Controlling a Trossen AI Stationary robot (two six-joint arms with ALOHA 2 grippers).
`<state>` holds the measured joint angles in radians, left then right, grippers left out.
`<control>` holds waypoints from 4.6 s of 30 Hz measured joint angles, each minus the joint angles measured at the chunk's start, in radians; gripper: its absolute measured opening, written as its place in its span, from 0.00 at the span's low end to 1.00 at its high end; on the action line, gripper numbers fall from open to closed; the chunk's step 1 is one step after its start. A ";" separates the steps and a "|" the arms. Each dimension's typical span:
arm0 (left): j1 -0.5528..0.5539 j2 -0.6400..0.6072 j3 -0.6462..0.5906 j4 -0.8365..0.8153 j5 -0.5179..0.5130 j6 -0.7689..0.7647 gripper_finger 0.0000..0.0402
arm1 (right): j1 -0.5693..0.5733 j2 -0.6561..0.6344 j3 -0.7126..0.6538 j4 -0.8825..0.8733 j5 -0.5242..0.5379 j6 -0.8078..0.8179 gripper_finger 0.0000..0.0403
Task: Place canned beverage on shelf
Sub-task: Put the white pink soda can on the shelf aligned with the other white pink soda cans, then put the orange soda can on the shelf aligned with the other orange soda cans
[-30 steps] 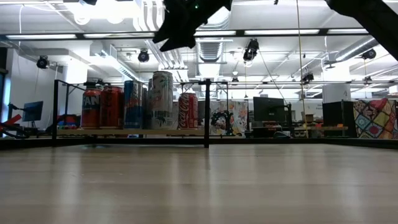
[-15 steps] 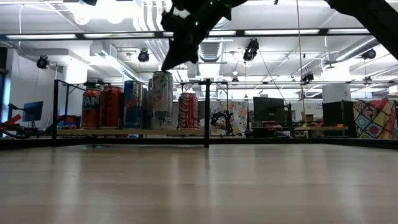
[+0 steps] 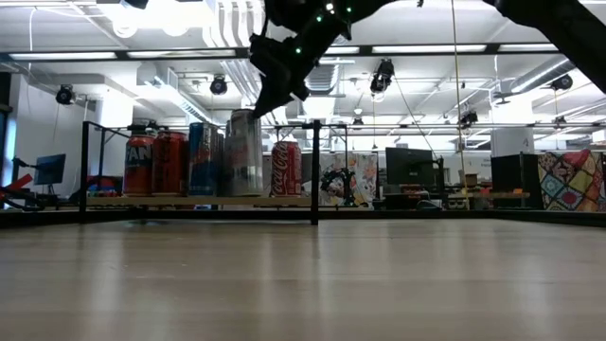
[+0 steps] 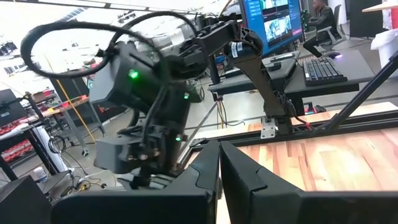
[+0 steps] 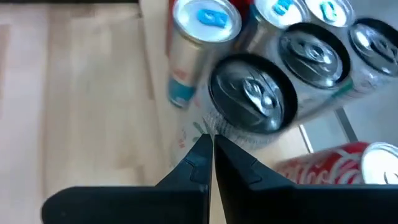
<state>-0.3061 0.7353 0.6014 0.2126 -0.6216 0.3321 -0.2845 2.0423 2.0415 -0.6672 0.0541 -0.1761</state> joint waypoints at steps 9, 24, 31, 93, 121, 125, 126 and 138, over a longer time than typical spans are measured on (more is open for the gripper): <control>0.000 0.000 0.000 -0.005 0.000 0.000 0.00 | -0.030 0.018 -0.002 -0.006 0.002 0.002 0.02; 0.000 0.000 0.000 -0.006 0.000 0.000 0.00 | -0.064 0.024 -0.022 -0.034 0.099 0.020 0.02; 0.000 0.000 0.000 -0.006 0.000 0.000 0.00 | -0.065 0.044 -0.049 0.034 0.095 0.021 0.02; 0.000 0.000 0.000 -0.021 0.000 0.000 0.00 | -0.003 0.047 -0.068 0.122 0.069 0.052 0.02; 0.000 0.000 0.000 -0.037 0.002 -0.110 0.00 | 0.080 -0.132 -0.054 -0.160 0.140 0.020 0.02; 0.000 0.003 0.000 -0.041 0.002 -0.131 0.00 | 0.109 -0.176 -0.073 -0.197 0.157 0.019 0.02; 0.000 0.005 0.000 -0.044 0.002 -0.137 0.00 | 0.116 -0.186 -0.080 -0.207 0.157 0.019 0.02; 0.000 0.036 0.000 -0.040 0.004 -0.169 0.00 | 0.176 -0.381 -0.346 -0.125 0.157 0.067 0.02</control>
<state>-0.3061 0.7713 0.6014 0.1723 -0.6178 0.1627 -0.1088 1.6616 1.6953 -0.7924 0.2111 -0.1090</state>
